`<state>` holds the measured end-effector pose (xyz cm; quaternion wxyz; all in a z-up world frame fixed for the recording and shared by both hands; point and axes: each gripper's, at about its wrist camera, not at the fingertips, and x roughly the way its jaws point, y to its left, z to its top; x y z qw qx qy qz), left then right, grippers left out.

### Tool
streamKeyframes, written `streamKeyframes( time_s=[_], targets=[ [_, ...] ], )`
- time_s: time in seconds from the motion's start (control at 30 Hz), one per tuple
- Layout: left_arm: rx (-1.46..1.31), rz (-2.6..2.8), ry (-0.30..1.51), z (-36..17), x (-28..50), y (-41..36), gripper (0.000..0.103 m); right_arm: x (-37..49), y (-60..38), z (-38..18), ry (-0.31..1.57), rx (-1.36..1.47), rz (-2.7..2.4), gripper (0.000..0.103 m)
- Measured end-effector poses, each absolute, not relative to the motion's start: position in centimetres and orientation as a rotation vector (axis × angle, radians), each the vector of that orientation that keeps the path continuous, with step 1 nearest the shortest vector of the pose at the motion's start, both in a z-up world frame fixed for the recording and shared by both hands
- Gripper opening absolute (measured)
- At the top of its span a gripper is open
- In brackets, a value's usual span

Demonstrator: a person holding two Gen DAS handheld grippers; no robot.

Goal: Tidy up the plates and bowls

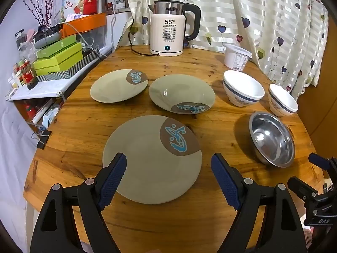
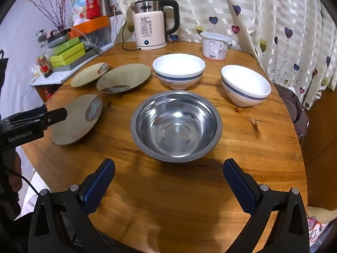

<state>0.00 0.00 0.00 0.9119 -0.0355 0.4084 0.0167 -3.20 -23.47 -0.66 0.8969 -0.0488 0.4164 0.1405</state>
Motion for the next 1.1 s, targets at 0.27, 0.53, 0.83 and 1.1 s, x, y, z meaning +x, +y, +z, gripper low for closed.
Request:
streamKeyframes(
  time_s=[0.27,0.53,0.83,1.1],
  targets=[
    [-0.068,0.036,0.832,0.05,-0.48,-0.09,0.083,-3.24,-23.83,-0.67,0.869,-0.095,0.294,0.103],
    [-0.053,0.044,0.861,-0.58,-0.18,-0.23,0.083,-3.28,-23.46,-0.5,0.872,-0.095,0.295,0.103],
    [-0.056,0.033,0.861,-0.52,-0.64,0.08,0.083,-3.05,-23.42,-0.83,0.872,-0.098,0.296,0.103],
    [-0.083,0.019,0.867,-0.73,-0.57,0.37,0.083,-3.13,-23.48,-0.9,0.873,-0.101,0.298,0.103]
  ],
)
